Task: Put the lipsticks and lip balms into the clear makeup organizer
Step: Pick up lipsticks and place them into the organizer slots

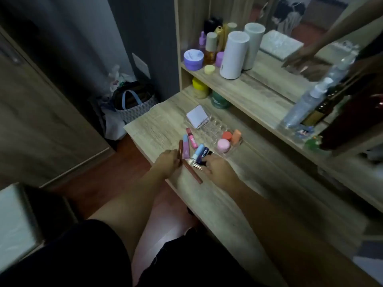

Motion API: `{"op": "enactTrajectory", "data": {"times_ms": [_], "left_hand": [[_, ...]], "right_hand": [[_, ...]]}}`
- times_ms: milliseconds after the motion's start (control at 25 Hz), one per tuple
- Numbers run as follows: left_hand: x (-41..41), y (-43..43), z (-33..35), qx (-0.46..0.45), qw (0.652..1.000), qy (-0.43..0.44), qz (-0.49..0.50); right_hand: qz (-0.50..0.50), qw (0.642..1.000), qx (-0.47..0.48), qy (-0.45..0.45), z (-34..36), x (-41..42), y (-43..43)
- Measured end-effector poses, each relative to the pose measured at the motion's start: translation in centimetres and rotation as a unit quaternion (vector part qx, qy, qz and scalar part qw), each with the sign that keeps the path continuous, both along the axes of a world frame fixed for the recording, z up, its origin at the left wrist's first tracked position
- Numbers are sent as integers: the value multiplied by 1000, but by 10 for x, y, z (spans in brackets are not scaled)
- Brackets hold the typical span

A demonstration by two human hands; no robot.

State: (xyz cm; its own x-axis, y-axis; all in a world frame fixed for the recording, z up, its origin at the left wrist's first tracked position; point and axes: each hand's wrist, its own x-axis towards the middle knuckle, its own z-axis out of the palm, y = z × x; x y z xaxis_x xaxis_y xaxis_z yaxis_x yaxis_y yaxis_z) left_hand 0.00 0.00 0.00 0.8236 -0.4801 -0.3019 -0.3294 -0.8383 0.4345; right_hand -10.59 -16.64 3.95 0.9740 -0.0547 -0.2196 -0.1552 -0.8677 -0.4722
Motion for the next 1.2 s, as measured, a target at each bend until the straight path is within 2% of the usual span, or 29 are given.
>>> {"op": "enactTrajectory", "data": {"times_ms": [120,520,720,840,920,1000,1080,1200], "left_hand": [[11,-7,-3,-7,999,10,41],[29,-20,-3,-32,983,67,170],[25,-23,-2,-23,983,62,172],[27,-15,6,-54,977,60,195],[33,-9,16,-105,966,56,229],[41,-11,32,-202,939,94,264],[51,-24,52,-284,914,141,252],[65,-56,74,-329,915,142,186]], "right_hand": [[25,999,12,16,-14,6,14],[7,995,-86,55,-32,11,41],[0,997,-59,49,-32,9,37],[-20,1000,-6,4,-33,6,31],[-71,992,93,-41,-29,8,25],[-149,963,207,-85,-20,18,14],[-207,931,270,-129,-9,35,-4],[-256,904,314,-133,9,63,-34]]}}
